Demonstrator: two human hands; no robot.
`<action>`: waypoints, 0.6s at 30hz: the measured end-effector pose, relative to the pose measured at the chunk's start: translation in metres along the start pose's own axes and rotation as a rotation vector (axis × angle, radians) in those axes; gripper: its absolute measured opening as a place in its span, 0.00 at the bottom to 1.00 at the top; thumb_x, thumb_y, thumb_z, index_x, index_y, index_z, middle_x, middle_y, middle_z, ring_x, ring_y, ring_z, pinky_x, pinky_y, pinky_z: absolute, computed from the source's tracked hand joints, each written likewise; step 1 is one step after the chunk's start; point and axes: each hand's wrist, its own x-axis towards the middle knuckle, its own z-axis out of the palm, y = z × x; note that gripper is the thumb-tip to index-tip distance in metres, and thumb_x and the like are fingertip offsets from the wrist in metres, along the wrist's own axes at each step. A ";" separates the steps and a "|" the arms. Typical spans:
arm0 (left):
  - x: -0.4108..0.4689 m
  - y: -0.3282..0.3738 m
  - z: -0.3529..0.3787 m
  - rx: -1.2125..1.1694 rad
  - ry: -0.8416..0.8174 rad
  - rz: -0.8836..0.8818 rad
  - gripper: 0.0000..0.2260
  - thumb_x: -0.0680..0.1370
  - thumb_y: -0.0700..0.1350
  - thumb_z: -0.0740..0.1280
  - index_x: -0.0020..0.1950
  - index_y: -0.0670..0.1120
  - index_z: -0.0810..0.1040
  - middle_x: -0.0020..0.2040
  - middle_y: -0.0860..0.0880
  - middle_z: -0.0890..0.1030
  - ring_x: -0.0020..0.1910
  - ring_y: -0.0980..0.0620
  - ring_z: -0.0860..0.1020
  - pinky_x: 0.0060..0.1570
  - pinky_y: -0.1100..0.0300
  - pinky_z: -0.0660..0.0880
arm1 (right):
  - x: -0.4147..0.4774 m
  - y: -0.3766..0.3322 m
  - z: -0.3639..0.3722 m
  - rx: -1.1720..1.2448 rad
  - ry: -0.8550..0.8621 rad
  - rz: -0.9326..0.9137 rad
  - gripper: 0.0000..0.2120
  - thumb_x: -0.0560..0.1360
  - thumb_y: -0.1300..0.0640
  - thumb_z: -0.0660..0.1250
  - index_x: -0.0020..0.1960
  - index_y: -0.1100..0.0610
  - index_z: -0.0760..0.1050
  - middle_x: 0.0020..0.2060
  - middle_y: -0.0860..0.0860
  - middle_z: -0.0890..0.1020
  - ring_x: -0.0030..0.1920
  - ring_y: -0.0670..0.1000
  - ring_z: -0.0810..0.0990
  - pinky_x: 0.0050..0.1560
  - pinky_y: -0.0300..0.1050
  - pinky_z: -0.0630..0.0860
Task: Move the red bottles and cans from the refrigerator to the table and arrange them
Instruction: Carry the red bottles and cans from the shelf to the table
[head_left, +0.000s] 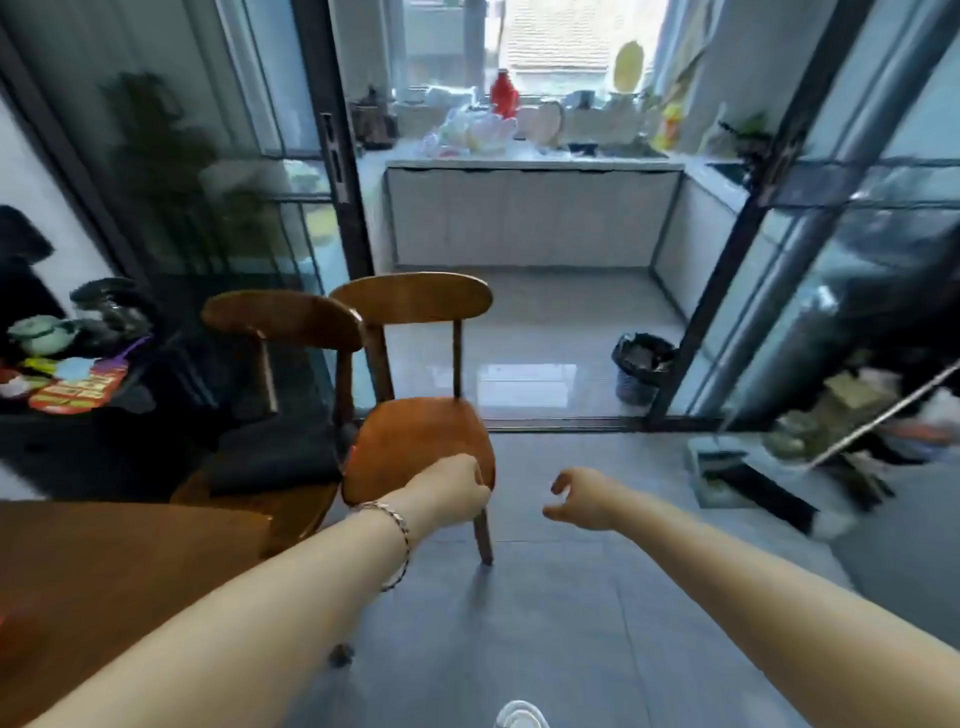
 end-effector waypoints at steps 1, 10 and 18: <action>0.009 0.031 0.011 0.051 -0.012 0.053 0.11 0.78 0.44 0.60 0.54 0.41 0.77 0.53 0.44 0.79 0.53 0.44 0.77 0.51 0.56 0.74 | -0.009 0.036 -0.013 0.030 0.021 0.048 0.23 0.76 0.49 0.64 0.67 0.60 0.70 0.65 0.56 0.74 0.64 0.56 0.73 0.61 0.44 0.69; 0.059 0.343 0.135 0.264 -0.093 0.506 0.13 0.78 0.44 0.59 0.58 0.41 0.76 0.59 0.42 0.78 0.57 0.43 0.76 0.49 0.59 0.71 | -0.111 0.342 -0.122 0.088 0.210 0.452 0.14 0.73 0.52 0.63 0.34 0.60 0.73 0.36 0.61 0.74 0.40 0.57 0.76 0.33 0.45 0.68; 0.093 0.552 0.206 0.307 -0.235 0.745 0.11 0.77 0.42 0.60 0.54 0.38 0.77 0.54 0.41 0.79 0.54 0.43 0.77 0.44 0.60 0.70 | -0.169 0.514 -0.191 0.276 0.382 0.677 0.22 0.74 0.52 0.64 0.62 0.66 0.75 0.61 0.61 0.78 0.61 0.59 0.76 0.61 0.52 0.73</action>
